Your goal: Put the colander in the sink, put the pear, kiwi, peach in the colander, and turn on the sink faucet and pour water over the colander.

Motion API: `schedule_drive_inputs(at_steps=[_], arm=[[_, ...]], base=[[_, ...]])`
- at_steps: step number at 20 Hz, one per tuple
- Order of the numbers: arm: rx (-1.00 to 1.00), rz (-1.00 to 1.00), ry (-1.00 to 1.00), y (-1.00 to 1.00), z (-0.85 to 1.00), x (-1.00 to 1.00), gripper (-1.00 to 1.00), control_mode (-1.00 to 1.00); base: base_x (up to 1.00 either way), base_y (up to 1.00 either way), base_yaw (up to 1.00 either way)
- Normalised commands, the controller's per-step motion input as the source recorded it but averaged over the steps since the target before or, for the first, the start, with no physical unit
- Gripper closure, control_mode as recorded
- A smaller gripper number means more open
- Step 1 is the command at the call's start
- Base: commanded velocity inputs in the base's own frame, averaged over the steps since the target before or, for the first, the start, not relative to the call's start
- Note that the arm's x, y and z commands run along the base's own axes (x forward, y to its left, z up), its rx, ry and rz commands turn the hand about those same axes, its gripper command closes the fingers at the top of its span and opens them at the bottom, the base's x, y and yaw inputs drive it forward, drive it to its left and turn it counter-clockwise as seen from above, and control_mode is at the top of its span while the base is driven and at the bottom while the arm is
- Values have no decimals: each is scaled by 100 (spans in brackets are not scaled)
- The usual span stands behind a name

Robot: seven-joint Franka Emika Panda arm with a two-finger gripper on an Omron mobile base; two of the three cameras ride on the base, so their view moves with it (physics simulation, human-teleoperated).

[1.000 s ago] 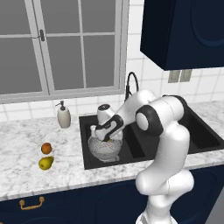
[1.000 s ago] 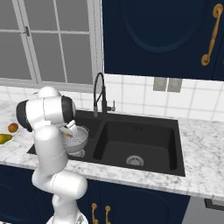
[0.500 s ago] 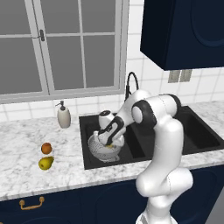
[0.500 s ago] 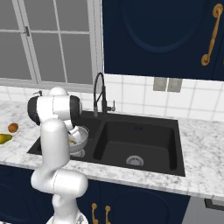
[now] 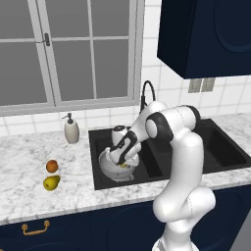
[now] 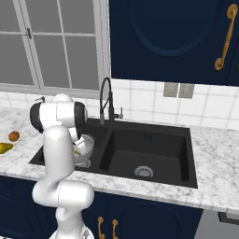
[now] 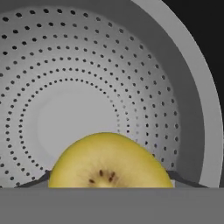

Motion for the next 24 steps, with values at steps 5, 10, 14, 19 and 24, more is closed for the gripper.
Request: schedule_drive_inputs(at_steps=[5,10,14,19,24], arm=[[9,0,-6,-2,51,-3,-100,-100],[13,0,-10,0,91,-11,-100,-100],[14,0,-14,15,100,-69,-100,-100],[13,3,-5,54,100,-92,-100,-100],[14,9,0,85,96,-52,-100,-100]], base=[[0,0,0],[0,0,0],[0,0,0],[0,0,0],[0,0,0]])
